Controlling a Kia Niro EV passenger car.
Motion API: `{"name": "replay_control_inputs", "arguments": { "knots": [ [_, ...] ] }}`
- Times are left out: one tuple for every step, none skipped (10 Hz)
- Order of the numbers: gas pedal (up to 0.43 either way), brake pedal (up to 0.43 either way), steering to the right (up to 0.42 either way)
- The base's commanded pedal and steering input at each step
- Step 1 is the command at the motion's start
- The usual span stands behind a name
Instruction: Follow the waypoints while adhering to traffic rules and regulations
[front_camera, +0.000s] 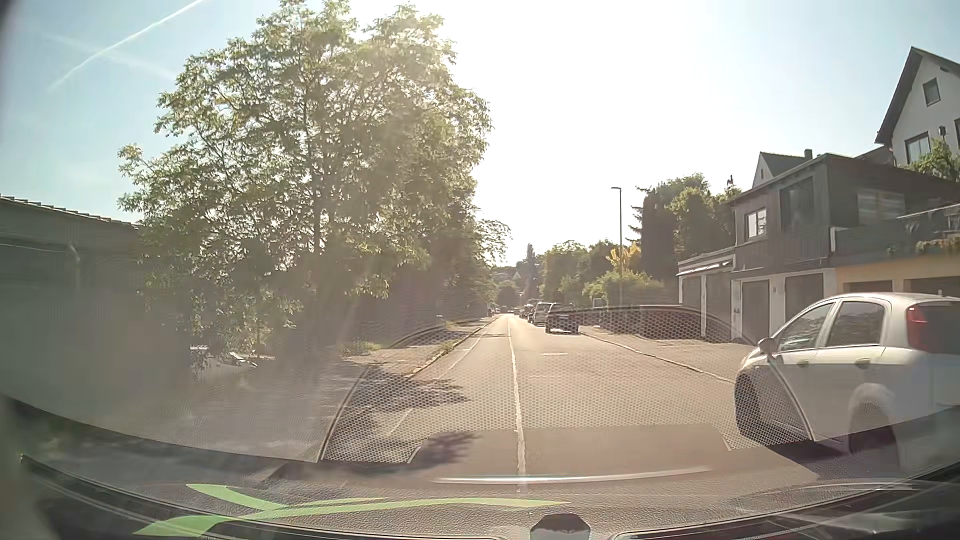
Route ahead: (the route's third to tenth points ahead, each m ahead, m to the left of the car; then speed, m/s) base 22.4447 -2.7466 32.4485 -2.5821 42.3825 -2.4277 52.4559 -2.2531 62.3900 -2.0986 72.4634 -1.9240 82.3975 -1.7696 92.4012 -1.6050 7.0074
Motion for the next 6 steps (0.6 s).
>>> {"name": "replay_control_inputs", "arguments": {
  "knots": [
    [0.098, 0.000, 0.000],
    [0.098, 0.000, -0.001],
    [0.098, 0.000, 0.000],
    [0.098, 0.000, -0.001],
    [0.098, 0.000, -0.001],
    [0.098, 0.000, -0.001]
  ]
}}
